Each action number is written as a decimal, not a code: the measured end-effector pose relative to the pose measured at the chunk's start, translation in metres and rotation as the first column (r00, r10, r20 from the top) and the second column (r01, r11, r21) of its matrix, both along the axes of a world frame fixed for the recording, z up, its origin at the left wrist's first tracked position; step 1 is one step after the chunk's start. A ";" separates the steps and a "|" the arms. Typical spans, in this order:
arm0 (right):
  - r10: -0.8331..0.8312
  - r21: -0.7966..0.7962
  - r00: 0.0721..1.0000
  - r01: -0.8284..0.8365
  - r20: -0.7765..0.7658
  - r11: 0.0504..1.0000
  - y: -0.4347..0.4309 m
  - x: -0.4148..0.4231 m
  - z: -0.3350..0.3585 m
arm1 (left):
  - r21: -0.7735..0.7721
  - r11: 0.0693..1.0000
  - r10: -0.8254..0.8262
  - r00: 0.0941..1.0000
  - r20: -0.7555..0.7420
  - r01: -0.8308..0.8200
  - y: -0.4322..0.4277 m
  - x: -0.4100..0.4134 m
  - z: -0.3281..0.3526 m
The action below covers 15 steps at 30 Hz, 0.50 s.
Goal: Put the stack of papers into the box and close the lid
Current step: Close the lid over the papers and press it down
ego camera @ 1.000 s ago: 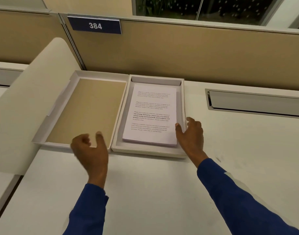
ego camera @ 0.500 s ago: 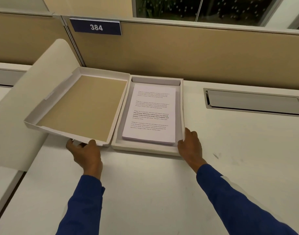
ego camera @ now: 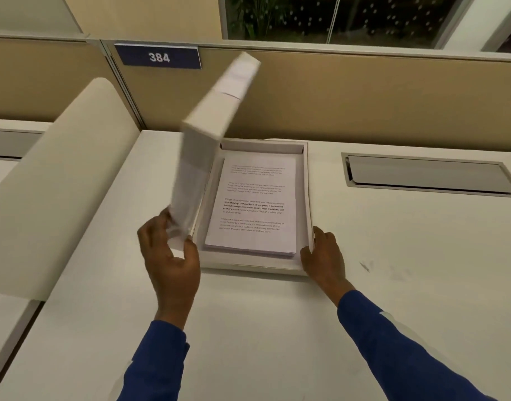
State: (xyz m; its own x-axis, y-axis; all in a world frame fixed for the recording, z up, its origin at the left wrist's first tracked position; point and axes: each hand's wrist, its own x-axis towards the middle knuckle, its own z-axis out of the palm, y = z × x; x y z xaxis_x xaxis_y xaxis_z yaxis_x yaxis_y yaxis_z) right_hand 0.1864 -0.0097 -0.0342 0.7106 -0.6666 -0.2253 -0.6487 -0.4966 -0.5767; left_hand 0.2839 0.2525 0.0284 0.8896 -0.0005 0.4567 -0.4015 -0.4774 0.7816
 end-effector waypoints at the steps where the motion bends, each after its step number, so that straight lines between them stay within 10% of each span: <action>1: -0.005 0.009 1.000 0.005 0.009 1.000 -0.001 0.000 0.005 | 0.054 0.998 -0.029 1.000 0.006 0.029 -0.002 -0.002 -0.001; 6: -0.307 0.312 0.916 0.222 0.257 0.924 -0.009 0.003 0.048 | 0.262 0.951 -0.176 0.984 0.026 0.163 -0.009 -0.009 -0.013; 11: -0.563 0.838 0.796 0.142 0.220 0.527 -0.018 0.006 0.086 | 0.410 0.892 -0.248 0.965 0.090 0.191 -0.009 -0.010 -0.033; 15: -0.429 0.756 0.875 0.123 0.223 0.643 -0.016 0.011 0.082 | 0.475 0.855 -0.271 0.960 0.062 0.211 -0.014 -0.013 -0.040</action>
State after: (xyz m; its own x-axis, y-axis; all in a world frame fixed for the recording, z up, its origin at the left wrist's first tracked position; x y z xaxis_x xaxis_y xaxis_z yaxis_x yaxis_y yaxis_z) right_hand 0.1971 -0.0253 0.0483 0.6454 -0.5910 -0.4839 -0.3590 0.3244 -0.8751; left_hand 0.2710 0.2387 -0.0121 0.7714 -0.4441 0.4557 -0.6283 -0.6451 0.4349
